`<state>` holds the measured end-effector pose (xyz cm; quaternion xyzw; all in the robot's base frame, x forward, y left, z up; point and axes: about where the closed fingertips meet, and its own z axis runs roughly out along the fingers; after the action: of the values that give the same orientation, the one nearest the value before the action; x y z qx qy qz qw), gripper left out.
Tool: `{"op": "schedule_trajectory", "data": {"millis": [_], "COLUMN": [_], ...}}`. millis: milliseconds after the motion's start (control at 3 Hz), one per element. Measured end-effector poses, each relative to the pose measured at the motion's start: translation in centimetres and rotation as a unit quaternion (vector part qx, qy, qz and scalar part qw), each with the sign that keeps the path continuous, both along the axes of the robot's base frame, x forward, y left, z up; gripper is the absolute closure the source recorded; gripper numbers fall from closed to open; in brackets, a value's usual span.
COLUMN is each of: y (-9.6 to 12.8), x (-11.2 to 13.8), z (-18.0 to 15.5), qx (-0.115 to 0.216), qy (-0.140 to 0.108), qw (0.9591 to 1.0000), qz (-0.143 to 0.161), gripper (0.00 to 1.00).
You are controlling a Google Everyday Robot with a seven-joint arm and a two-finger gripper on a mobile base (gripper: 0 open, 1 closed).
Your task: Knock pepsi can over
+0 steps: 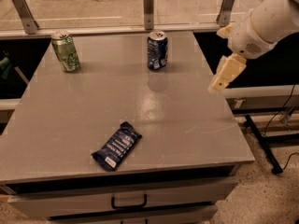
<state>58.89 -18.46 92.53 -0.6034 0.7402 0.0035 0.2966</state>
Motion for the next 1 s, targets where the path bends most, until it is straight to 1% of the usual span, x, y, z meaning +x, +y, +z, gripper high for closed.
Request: {"op": "schedule_trajectory", "data": {"millis": [333, 667, 1000], "y": [1.3, 2.5, 3.8], "x": [4.1, 6.7, 8.6], "z": [-0.9, -2.0, -2.9], "qx": [0.056, 0.110, 0.162], "qy": [-0.013, -0.005, 0.010], "qw": [0.9983, 0.9938, 0.9864], "qz": [0.011, 0.017, 0.023], "gripper": [0.00, 0.00, 0.00]}}
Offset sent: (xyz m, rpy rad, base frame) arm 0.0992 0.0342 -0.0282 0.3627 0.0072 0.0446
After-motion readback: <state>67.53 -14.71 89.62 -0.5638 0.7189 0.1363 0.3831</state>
